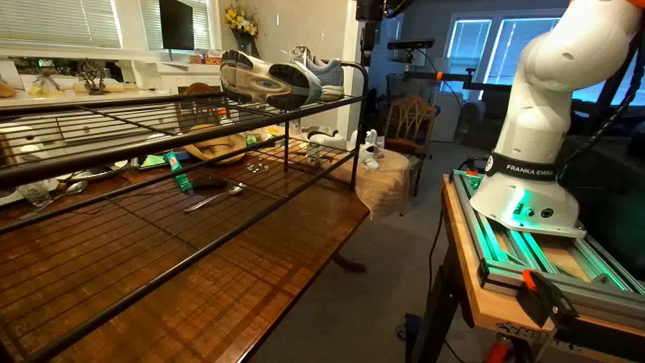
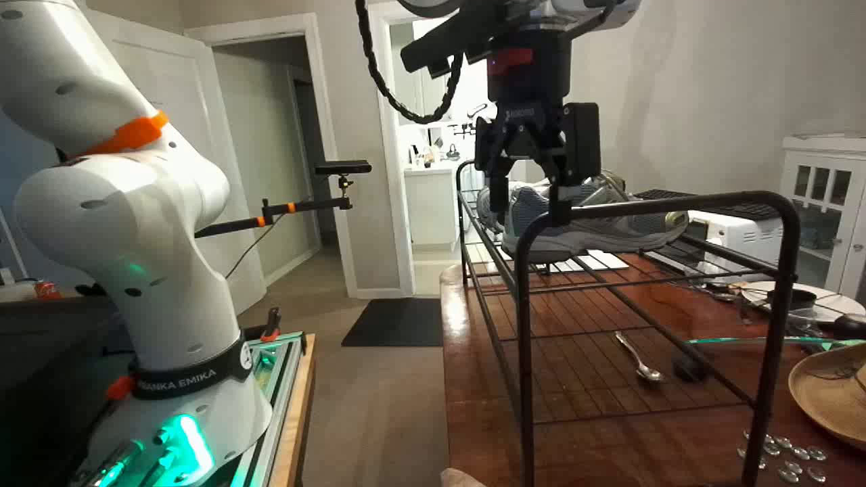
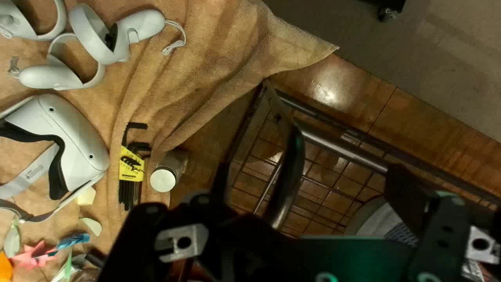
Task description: Place the left sneaker upright.
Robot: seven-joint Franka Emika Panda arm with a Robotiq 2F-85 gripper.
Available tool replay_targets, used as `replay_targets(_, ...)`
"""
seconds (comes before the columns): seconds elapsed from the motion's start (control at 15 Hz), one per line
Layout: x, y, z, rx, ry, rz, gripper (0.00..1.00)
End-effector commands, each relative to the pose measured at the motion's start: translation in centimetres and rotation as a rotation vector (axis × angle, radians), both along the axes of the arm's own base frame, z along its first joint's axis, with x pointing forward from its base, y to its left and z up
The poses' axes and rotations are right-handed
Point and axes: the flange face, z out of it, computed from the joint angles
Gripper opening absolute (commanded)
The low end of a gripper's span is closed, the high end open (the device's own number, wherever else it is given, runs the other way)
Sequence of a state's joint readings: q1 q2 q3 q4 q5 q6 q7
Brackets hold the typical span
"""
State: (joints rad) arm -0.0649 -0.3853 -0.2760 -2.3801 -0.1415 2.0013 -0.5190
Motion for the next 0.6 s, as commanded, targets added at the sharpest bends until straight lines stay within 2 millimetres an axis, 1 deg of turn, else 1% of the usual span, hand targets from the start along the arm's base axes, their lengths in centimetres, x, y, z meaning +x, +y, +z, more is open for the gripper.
replay_targets(0.0, 0.01, 0.01, 0.04, 0.0, 0.001, 0.0, 1.0)
replay_targets(0.33, 0.01, 0.01, 0.04, 0.0, 0.001, 0.0, 1.0)
replay_targets(0.53, 0.17, 0.74, 0.87, 0.032, 0.042, -0.022, 1.0)
